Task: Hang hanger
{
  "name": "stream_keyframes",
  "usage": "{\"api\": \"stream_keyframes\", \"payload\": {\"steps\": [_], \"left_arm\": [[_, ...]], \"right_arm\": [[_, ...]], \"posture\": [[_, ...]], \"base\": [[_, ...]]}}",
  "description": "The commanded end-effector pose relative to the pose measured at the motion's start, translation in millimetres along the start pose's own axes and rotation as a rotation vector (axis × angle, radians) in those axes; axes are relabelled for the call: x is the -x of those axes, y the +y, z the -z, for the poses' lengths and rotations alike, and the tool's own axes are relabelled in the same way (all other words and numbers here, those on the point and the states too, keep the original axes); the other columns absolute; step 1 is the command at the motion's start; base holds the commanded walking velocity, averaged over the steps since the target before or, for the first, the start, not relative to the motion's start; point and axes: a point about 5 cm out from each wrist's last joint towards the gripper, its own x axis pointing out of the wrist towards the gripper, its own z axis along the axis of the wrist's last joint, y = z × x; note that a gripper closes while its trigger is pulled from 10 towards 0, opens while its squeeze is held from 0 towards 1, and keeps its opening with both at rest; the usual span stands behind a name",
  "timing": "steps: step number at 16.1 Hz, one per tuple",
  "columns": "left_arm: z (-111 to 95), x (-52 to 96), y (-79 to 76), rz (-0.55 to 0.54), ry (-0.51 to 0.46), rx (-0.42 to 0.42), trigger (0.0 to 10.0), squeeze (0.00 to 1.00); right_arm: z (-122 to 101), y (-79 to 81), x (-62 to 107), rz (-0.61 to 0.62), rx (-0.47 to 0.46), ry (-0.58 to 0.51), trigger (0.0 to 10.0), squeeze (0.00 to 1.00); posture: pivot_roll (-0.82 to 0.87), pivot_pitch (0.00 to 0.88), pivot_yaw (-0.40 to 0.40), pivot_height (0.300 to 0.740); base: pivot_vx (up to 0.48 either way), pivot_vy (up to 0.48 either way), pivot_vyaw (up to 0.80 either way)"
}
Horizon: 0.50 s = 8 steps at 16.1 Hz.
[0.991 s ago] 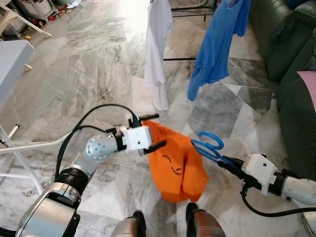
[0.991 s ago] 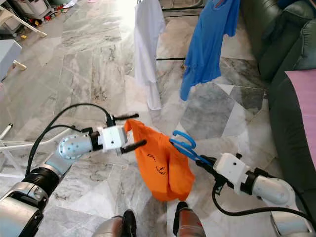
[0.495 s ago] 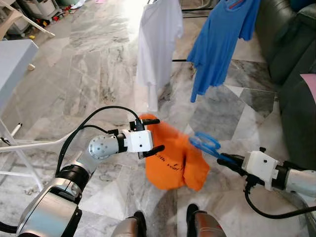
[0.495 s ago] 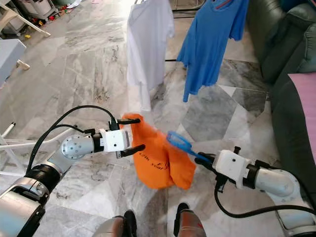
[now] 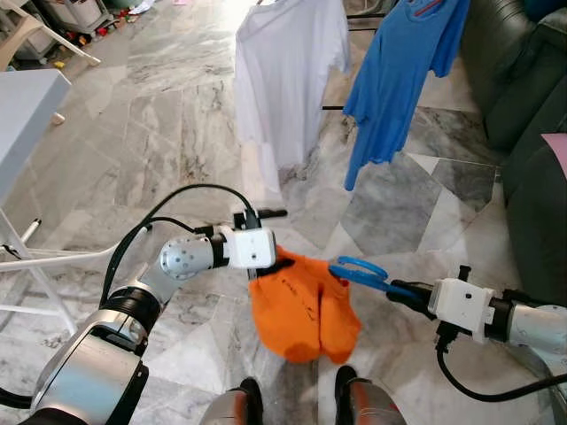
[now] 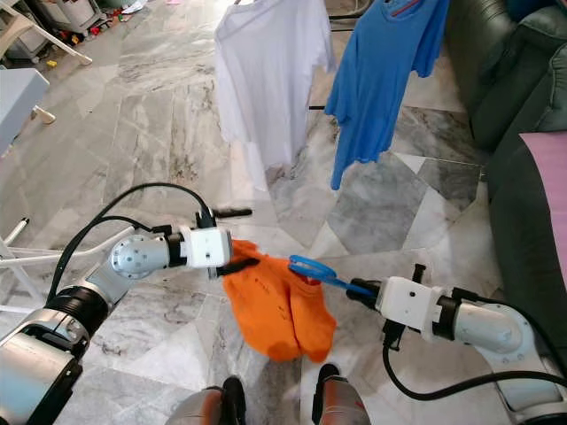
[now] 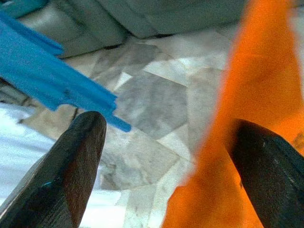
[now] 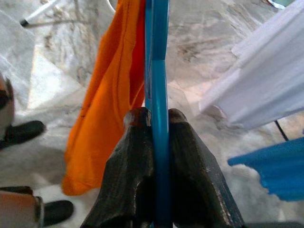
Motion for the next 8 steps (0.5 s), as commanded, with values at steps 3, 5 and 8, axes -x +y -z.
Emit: {"api": "stream_keyframes", "payload": {"steps": [3,5,8], "left_arm": [[6.3,5.7,-3.8,0.030,0.028,-0.004,10.0,0.00],[4.2,6.9,5.2,-0.030,0.018,-0.019,10.0,0.00],[5.3,8.7,4.8,-0.019,0.022,-0.025,10.0,0.00]], "right_arm": [[4.4,-2.5,-0.9,0.069,0.022,0.015,10.0,0.00],[11.4,-4.1,-1.9,0.140,0.004,0.051,10.0,0.00],[13.5,-8.7,-2.5,0.191,0.012,0.061,10.0,0.00]], "posture": [[-0.16,0.277,0.127,0.740],[-0.15,0.280,0.130,0.740],[-0.15,0.282,0.135,0.740]], "base": [[0.000,0.000,0.00],[0.000,0.000,0.00],[0.000,0.000,0.00]]}}
